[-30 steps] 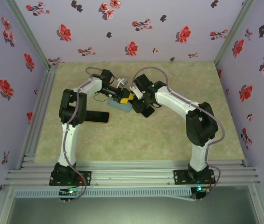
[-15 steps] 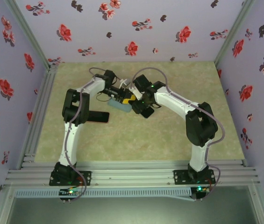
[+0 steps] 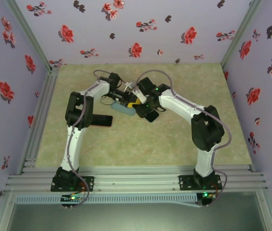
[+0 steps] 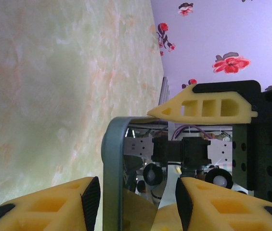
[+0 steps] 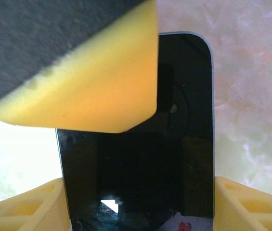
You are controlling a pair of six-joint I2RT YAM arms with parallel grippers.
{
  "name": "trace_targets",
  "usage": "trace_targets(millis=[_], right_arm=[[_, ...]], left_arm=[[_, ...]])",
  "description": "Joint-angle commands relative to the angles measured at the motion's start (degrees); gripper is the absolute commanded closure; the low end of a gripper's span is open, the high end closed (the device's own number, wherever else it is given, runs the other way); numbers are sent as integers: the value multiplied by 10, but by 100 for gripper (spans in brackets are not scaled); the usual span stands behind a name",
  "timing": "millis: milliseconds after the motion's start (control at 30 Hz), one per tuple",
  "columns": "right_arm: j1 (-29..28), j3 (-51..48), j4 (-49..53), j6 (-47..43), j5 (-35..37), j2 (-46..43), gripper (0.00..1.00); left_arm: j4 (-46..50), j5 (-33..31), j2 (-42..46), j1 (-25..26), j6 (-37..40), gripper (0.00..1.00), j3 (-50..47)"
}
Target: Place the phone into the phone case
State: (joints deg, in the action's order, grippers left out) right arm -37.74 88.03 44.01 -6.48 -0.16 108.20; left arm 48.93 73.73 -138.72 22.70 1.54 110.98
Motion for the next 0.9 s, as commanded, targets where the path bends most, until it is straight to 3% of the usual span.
trace_targets(millis=[0,333,867], right_arm=[[-5,20,10,-12,3,-7,47],[-6,20,10,-13,3,-5,46],[-6,29,14,-16,5,-1,47]], left_arm=[[20,14,-16,6,16,52,15],[27,16,-19,9,21,65,15],[61,19,-23,10,50,70,13]])
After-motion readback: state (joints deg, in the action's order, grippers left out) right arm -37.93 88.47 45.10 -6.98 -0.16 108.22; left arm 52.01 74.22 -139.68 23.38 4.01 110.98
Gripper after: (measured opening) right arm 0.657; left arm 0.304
